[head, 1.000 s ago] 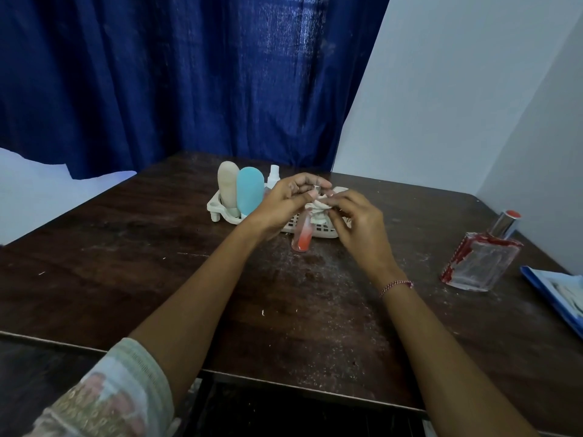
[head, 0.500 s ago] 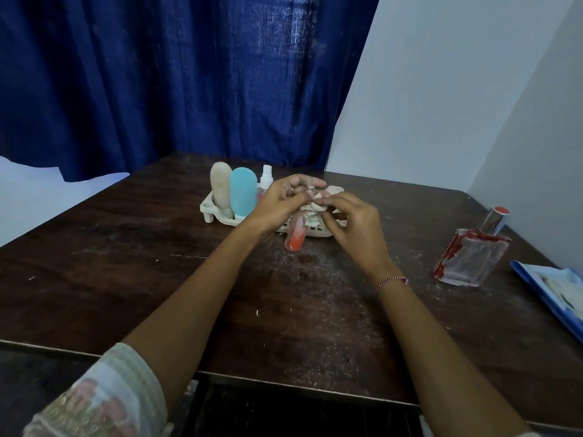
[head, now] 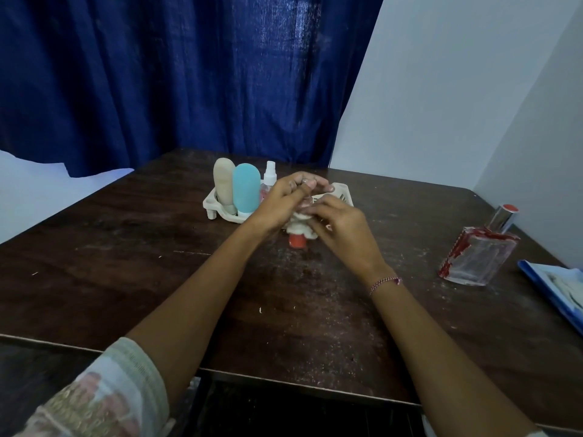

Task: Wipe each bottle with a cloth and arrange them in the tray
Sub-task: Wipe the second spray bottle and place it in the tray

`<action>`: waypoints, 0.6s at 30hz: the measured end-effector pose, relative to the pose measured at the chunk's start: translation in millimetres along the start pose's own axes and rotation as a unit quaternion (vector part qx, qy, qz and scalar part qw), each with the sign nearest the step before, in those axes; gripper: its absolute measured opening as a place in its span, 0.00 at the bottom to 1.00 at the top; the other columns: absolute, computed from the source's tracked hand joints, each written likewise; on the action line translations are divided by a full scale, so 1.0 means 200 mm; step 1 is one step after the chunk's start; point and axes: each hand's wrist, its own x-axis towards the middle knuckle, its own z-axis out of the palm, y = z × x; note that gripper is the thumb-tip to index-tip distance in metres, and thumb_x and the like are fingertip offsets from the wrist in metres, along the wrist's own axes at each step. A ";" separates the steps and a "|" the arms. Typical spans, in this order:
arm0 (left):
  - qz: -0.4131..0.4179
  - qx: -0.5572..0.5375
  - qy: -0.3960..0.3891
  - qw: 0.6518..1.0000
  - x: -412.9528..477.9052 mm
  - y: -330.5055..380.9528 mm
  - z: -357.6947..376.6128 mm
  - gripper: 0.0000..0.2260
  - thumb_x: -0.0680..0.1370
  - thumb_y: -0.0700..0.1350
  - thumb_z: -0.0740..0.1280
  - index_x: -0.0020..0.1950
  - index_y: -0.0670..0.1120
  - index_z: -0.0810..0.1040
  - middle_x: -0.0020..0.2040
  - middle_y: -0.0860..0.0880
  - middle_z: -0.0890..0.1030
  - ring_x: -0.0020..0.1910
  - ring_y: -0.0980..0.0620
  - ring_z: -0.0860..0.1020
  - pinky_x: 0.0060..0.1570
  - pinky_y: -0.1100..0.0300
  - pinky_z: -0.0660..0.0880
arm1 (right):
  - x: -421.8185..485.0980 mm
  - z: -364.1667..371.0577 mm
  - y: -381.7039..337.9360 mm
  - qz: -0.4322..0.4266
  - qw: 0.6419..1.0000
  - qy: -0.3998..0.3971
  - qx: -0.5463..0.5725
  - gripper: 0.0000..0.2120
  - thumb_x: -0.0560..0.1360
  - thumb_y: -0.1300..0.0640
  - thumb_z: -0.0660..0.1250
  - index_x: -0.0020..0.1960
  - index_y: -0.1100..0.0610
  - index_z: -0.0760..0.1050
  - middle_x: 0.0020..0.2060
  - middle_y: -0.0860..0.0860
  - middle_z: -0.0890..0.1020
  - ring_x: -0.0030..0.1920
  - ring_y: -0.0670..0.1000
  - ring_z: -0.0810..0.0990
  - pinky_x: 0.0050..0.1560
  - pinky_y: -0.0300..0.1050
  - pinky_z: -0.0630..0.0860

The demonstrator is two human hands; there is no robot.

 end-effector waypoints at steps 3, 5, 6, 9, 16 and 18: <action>-0.004 -0.024 0.000 1.000 -0.01 0.00 0.02 0.09 0.81 0.42 0.58 0.54 0.45 0.78 0.53 0.47 0.81 0.55 0.53 0.79 0.53 0.61 0.75 | 0.01 -0.02 0.01 0.020 0.998 0.067 0.004 0.10 0.71 0.65 0.71 0.52 0.61 0.81 0.47 0.53 0.81 0.48 0.49 0.79 0.51 0.40 0.76; -0.009 -0.046 0.002 0.999 -0.01 0.00 0.01 0.10 0.81 0.42 0.57 0.55 0.44 0.78 0.54 0.45 0.81 0.57 0.50 0.78 0.57 0.58 0.75 | 0.01 -0.02 0.03 0.020 0.999 0.037 0.021 0.10 0.70 0.65 0.72 0.52 0.60 0.81 0.47 0.52 0.80 0.48 0.48 0.79 0.52 0.40 0.76; -0.012 -0.063 0.001 0.998 -0.01 0.01 0.00 0.10 0.82 0.41 0.56 0.55 0.43 0.77 0.56 0.44 0.81 0.59 0.49 0.78 0.59 0.56 0.75 | 0.01 -0.01 0.04 0.014 0.999 0.005 0.031 0.10 0.70 0.65 0.72 0.51 0.59 0.81 0.46 0.52 0.80 0.47 0.48 0.79 0.50 0.40 0.77; -0.032 -0.083 0.002 0.996 -0.01 0.02 0.00 0.12 0.82 0.41 0.54 0.58 0.40 0.75 0.59 0.39 0.79 0.59 0.49 0.78 0.57 0.59 0.76 | 0.00 -0.01 0.06 -0.006 0.991 -0.127 0.038 0.08 0.67 0.64 0.74 0.47 0.59 0.82 0.42 0.52 0.82 0.42 0.46 0.79 0.46 0.45 0.79; -0.045 -0.069 -0.036 0.996 -0.02 0.02 0.00 0.14 0.82 0.43 0.56 0.64 0.42 0.74 0.59 0.44 0.80 0.62 0.49 0.76 0.64 0.52 0.71 | 0.01 -0.04 0.05 0.008 0.999 0.022 0.039 0.10 0.70 0.67 0.71 0.51 0.60 0.81 0.48 0.53 0.81 0.50 0.48 0.79 0.52 0.39 0.76; -0.043 -0.055 -0.037 0.997 -0.03 0.03 0.01 0.13 0.82 0.43 0.57 0.63 0.44 0.75 0.57 0.47 0.81 0.62 0.49 0.76 0.65 0.52 0.70 | 0.02 -0.04 0.04 0.010 0.998 0.053 0.035 0.10 0.71 0.67 0.70 0.52 0.61 0.80 0.50 0.53 0.81 0.52 0.47 0.78 0.54 0.37 0.74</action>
